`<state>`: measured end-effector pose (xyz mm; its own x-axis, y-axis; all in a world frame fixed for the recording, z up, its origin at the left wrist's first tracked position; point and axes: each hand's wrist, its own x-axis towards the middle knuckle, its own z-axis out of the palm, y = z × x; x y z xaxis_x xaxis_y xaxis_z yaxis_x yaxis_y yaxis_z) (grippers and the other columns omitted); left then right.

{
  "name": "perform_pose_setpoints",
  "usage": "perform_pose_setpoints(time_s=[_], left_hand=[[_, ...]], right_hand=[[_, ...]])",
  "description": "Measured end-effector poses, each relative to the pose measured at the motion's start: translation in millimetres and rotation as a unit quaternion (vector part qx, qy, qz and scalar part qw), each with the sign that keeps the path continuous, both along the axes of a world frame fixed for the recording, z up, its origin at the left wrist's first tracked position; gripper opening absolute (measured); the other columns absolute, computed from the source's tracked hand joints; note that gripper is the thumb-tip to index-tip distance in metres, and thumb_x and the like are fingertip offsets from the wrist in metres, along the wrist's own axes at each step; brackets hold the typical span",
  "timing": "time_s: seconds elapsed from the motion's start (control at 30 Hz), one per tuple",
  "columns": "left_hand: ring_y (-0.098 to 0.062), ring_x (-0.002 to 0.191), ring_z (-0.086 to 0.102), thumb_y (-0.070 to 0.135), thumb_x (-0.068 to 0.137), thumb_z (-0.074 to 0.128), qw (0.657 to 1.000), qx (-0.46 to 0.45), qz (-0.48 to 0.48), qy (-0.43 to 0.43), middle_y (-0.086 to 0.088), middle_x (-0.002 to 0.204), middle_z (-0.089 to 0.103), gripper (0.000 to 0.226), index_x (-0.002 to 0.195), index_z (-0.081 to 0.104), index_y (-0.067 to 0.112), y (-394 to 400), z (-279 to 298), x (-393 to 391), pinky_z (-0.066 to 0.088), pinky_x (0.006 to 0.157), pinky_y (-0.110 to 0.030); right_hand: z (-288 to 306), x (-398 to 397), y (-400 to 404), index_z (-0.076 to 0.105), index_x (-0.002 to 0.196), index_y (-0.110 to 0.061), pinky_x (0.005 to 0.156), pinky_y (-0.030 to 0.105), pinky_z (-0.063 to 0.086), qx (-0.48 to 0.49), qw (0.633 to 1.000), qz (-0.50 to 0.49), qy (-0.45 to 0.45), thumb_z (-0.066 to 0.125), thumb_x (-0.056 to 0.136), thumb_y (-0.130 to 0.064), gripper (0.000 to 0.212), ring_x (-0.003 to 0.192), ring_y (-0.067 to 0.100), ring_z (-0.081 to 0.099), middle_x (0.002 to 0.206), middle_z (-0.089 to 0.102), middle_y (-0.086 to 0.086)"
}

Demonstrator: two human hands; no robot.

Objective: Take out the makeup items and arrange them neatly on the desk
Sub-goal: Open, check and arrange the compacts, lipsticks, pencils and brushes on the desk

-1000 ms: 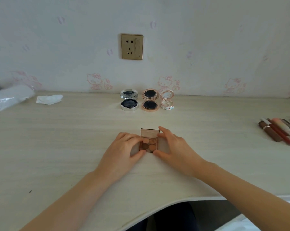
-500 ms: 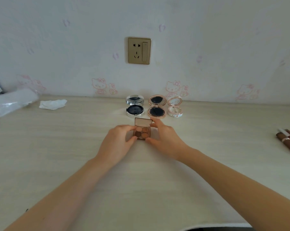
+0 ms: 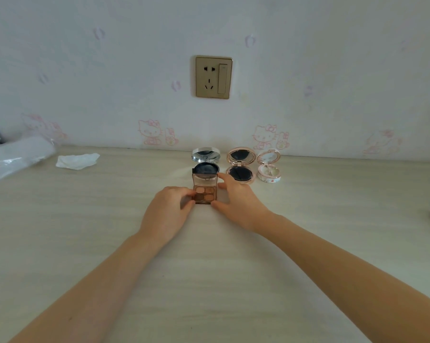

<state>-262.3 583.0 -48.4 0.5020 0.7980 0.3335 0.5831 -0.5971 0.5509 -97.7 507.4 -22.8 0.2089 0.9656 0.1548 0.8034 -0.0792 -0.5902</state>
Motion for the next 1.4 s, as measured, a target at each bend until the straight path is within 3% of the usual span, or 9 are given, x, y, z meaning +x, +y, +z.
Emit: perform_pose_setpoints(time_s=[0.23,0.4,0.5,0.7,0.93,1.17,1.3,1.4], left_hand=[[-0.019,0.102,0.06,0.018,0.086,0.063,1.0,0.0,-0.005,-0.006,0.003,0.105,0.07,0.024,0.108,0.071,0.026,-1,-1,-1,0.048,0.085,-0.032],[-0.024,0.105,0.058,0.026,0.087,0.063,1.0,0.023,0.019,0.008,-0.004,0.106,0.068,0.027,0.114,0.068,0.027,-8,2,-4,0.049,0.084,-0.037],[-0.022,0.107,0.056,0.03,0.089,0.062,0.997,0.056,0.037,0.034,-0.004,0.104,0.065,0.028,0.116,0.066,0.028,-18,4,-6,0.05,0.081,-0.037],[-0.024,0.099,0.063,0.012,0.078,0.072,0.986,0.159,-0.016,0.042,0.001,0.1,0.071,0.026,0.103,0.072,0.017,-48,7,8,0.055,0.072,-0.033],[-0.021,0.101,0.062,0.014,0.081,0.069,0.975,0.179,-0.13,0.026,0.003,0.097,0.072,0.023,0.104,0.071,0.015,-95,12,74,0.054,0.073,-0.032],[-0.019,0.103,0.061,0.013,0.082,0.066,0.961,0.18,-0.207,-0.002,0.001,0.09,0.071,0.024,0.106,0.071,0.015,-152,16,158,0.053,0.069,-0.032],[-0.018,0.108,0.058,0.015,0.085,0.062,0.954,0.18,-0.24,-0.007,0.0,0.095,0.071,0.025,0.109,0.07,0.014,-182,18,209,0.053,0.074,-0.033],[-0.018,0.113,0.054,0.019,0.089,0.057,0.949,0.169,-0.266,-0.004,-0.001,0.104,0.07,0.027,0.114,0.068,0.015,-205,21,251,0.05,0.081,-0.032]], right_hand=[[-2,-2,-3,0.039,0.137,-0.012,0.091,0.024,0.037,0.0,1.0,0.002,-0.001,0.06,0.087,-0.016,0.054,0.122,0.024,0.05,0.13,0.058,0.006],[0,1,-13,0.022,0.148,-0.014,0.106,0.029,0.03,-0.042,0.999,-0.002,-0.016,0.058,0.092,-0.024,0.067,0.134,0.024,0.038,0.143,0.046,0.009],[0,9,-27,0.021,0.148,-0.017,0.106,0.032,0.03,-0.053,0.998,-0.016,-0.036,0.054,0.094,-0.026,0.064,0.134,0.025,0.037,0.145,0.044,0.008],[5,32,-79,0.022,0.148,-0.012,0.107,0.03,0.029,-0.058,0.992,-0.056,-0.099,0.045,0.098,-0.025,0.057,0.137,0.021,0.029,0.146,0.039,0.007],[10,76,-162,0.026,0.148,-0.014,0.109,0.03,0.029,-0.062,0.966,-0.12,-0.222,0.041,0.1,-0.028,0.052,0.141,0.02,0.023,0.146,0.038,0.006],[24,139,-248,0.026,0.148,-0.015,0.11,0.029,0.027,-0.084,0.945,-0.194,-0.248,0.041,0.1,-0.03,0.052,0.142,0.019,0.023,0.148,0.037,0.005],[28,181,-288,0.032,0.145,-0.016,0.108,0.03,0.03,-0.074,0.935,-0.235,-0.257,0.044,0.098,-0.032,0.051,0.138,0.018,0.03,0.145,0.042,0.003],[31,213,-314,0.034,0.144,-0.015,0.112,0.031,0.023,-0.07,0.93,-0.256,-0.253,0.046,0.098,-0.03,0.05,0.143,0.02,0.02,0.151,0.034,0.004]])
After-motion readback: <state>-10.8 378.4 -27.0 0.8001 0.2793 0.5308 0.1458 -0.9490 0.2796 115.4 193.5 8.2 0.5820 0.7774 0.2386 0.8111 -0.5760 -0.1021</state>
